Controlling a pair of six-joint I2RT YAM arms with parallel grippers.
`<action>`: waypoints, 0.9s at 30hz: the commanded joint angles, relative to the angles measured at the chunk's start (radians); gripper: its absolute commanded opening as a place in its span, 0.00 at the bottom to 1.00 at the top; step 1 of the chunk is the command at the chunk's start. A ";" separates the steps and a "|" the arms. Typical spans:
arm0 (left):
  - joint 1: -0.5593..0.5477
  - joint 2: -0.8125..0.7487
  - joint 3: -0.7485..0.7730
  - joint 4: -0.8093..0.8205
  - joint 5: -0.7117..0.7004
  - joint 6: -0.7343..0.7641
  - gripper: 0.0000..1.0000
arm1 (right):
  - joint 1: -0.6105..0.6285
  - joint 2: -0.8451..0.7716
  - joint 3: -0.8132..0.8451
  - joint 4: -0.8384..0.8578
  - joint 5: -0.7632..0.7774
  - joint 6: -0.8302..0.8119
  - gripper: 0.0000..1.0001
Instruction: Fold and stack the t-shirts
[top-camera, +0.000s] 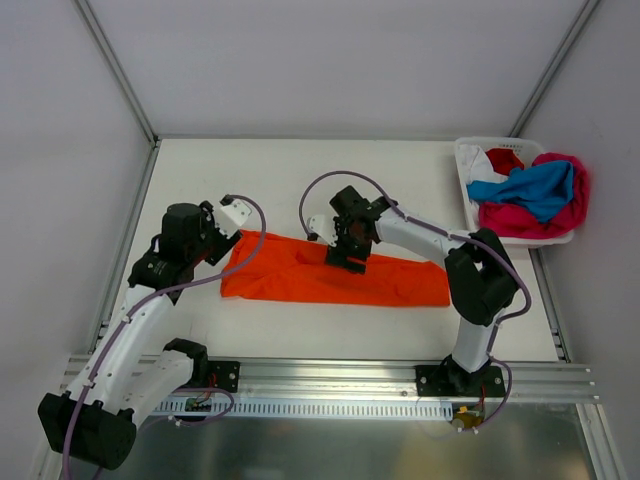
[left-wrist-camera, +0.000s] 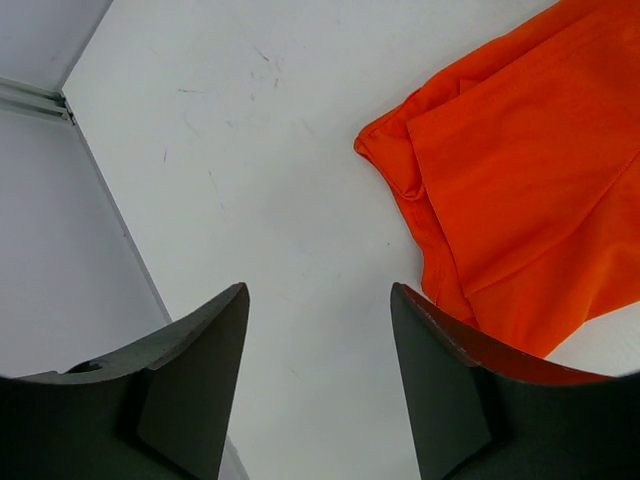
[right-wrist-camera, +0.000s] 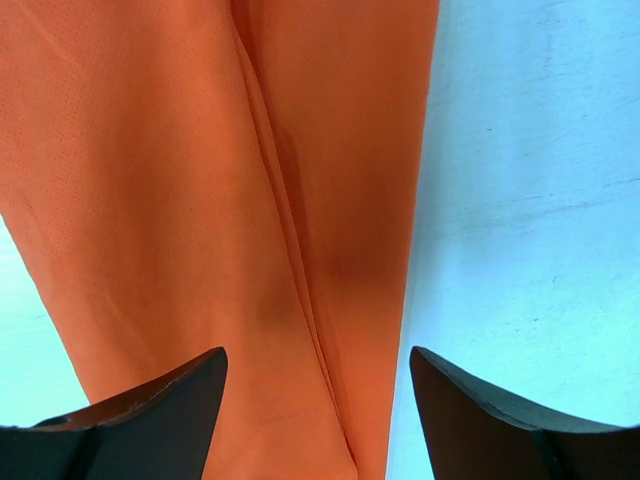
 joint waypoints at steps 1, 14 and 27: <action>0.006 -0.027 -0.024 0.012 0.018 -0.047 0.60 | 0.019 0.023 0.022 -0.013 0.007 0.006 0.78; 0.021 -0.208 -0.079 0.194 -0.169 -0.065 0.99 | 0.181 0.156 -0.080 0.200 0.260 -0.091 0.77; 0.034 -0.262 -0.162 0.256 -0.224 -0.019 0.99 | 0.250 0.179 0.061 0.295 0.053 -0.022 0.76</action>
